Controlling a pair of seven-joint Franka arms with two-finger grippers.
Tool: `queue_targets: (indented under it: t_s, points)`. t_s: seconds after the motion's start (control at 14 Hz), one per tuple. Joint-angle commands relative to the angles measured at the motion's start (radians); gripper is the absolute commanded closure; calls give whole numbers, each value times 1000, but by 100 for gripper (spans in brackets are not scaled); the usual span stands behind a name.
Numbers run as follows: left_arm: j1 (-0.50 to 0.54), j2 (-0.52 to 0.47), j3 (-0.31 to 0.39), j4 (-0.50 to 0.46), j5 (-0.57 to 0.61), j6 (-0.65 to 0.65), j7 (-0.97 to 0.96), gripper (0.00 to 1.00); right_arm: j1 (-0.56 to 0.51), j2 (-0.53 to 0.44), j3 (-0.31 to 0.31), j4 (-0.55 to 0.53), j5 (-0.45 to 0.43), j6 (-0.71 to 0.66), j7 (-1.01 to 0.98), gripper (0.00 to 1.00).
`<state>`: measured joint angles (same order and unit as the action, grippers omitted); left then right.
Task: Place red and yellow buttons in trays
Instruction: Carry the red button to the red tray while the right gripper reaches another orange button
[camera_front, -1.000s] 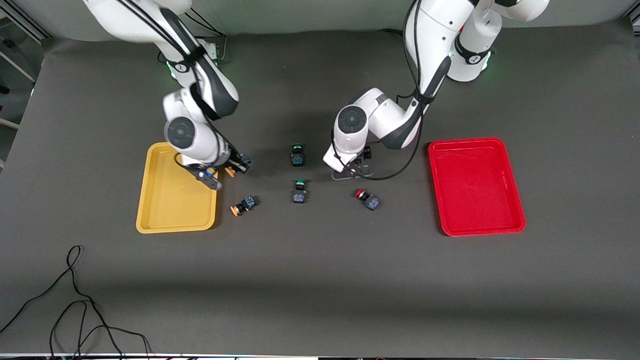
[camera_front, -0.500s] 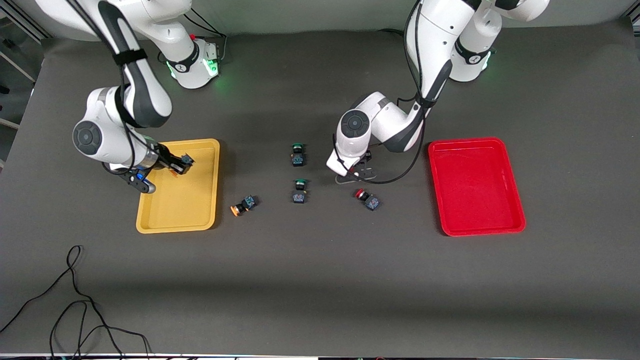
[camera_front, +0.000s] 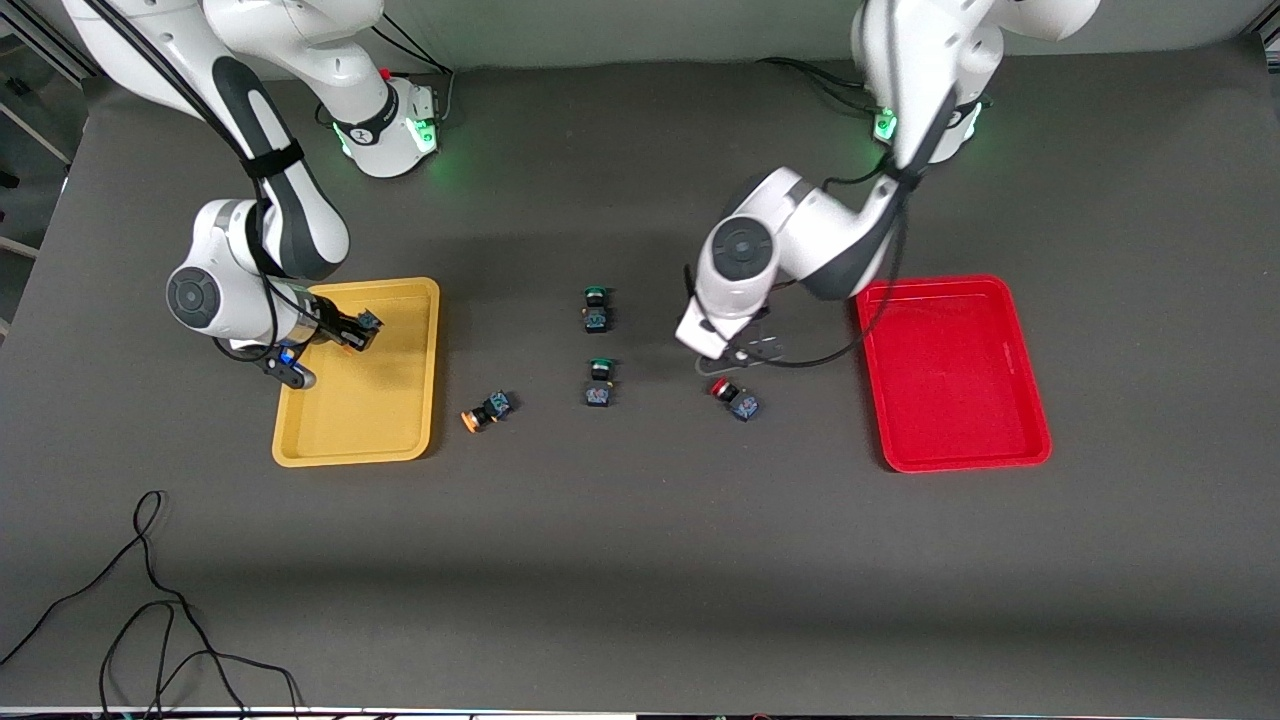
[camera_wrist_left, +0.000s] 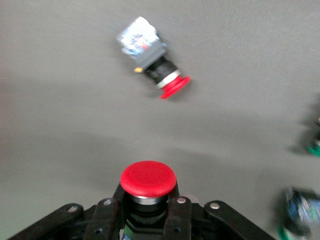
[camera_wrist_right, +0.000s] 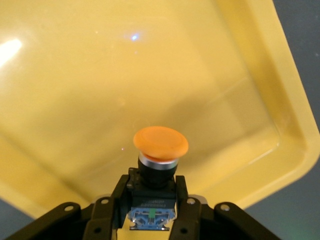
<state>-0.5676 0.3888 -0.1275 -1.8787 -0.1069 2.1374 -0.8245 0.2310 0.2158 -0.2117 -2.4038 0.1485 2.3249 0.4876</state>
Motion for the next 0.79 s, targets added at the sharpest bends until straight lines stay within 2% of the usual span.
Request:
queue_targets:
  t_s: [0.0,0.21,0.36,0.5,0.71]
  points:
    - [139,-186,-11,-43,-63,-202,215,100,16,19,-12,5,20,24,-30,0]
    - [326,-261,-4,-43,-62,-411,445,100,25,-57,-3,28,19,-41,-14,0]
    - [470,-266,-1,-45,-40,-462,605,100,43,-85,24,112,19,-81,35,0]
    - [560,-233,-1,-81,53,-398,662,99,44,-38,101,255,19,-110,153,0]
    - [572,-168,0,-253,104,-65,674,99,44,124,231,463,20,-107,360,0]
